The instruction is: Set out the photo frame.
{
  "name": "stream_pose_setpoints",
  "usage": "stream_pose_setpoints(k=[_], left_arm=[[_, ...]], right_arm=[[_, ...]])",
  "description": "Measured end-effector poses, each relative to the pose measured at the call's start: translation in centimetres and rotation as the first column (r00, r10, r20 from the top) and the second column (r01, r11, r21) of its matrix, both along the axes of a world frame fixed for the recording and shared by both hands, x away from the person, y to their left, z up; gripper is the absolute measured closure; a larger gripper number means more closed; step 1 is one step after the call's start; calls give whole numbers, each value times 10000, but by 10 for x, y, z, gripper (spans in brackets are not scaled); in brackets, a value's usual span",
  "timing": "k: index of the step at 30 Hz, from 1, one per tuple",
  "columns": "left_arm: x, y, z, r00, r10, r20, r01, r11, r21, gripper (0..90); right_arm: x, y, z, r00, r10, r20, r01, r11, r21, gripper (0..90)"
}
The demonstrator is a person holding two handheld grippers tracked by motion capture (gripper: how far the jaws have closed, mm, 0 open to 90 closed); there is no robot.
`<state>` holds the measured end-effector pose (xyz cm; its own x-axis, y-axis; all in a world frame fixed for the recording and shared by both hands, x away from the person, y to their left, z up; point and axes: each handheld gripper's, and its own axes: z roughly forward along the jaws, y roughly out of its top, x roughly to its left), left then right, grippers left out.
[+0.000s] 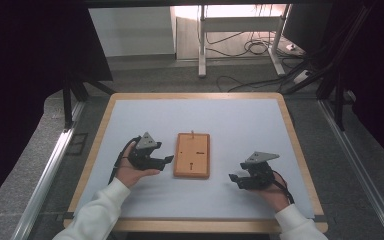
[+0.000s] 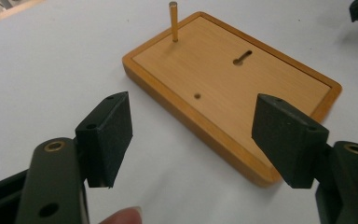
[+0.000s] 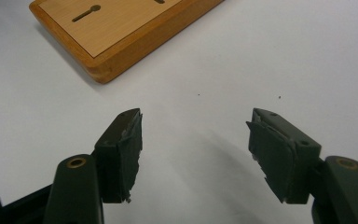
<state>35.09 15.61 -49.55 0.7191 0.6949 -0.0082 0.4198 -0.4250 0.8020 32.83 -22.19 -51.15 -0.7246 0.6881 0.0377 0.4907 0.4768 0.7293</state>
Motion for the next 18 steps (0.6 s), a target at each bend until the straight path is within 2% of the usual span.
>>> stream_pose_setpoints(k=[2,4,9,18], left_arm=[[7,-7,0,9993,-372,-79,373,9993,65,307],[12,-13,-1,9989,-465,-103,467,9987,202,316],[26,-21,-1,9978,-535,-379,545,9982,252,303],[52,-35,-3,9977,-567,-359,575,9981,214,294]], right_arm=[[0,1,0,10000,-10,7,10,10000,-12,351],[-1,2,0,10000,-55,-11,55,10000,-22,351],[-3,4,-3,10000,-72,-49,72,9999,-97,351],[-8,5,1,9994,-112,338,117,9998,-161,348]])
